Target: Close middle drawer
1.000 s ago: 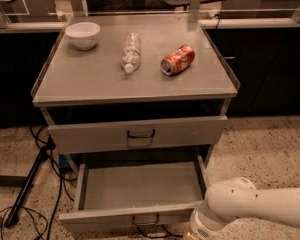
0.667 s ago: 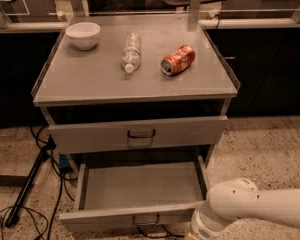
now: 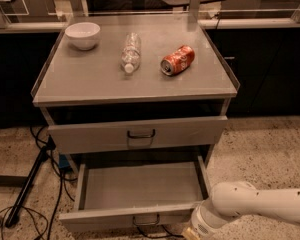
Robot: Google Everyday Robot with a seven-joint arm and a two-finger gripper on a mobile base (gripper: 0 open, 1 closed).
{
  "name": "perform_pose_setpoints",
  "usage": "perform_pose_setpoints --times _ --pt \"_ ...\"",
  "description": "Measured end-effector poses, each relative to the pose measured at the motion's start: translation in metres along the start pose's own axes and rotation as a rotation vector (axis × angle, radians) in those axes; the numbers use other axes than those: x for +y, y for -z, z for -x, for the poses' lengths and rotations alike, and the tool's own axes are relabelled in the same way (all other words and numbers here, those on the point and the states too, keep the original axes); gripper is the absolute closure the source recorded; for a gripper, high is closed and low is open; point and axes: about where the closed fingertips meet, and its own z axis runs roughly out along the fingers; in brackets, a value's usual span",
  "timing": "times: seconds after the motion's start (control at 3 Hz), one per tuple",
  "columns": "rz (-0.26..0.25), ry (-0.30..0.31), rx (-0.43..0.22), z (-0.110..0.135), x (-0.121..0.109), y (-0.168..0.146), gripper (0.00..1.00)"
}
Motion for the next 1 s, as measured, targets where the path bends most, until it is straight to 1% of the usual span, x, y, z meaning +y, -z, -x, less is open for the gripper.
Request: perform_pose_setpoints --times 0.33,0.67,1.0 --pt "-0.003 -0.028 -0.042 0.01 -0.012 -0.014 1.0" --pt "-0.011 -0.033 -0.075 0.02 -0.018 -0.022 1.0" --pt "-0.02 -0.015 -0.1 0.036 -0.024 -0.027 1.0"
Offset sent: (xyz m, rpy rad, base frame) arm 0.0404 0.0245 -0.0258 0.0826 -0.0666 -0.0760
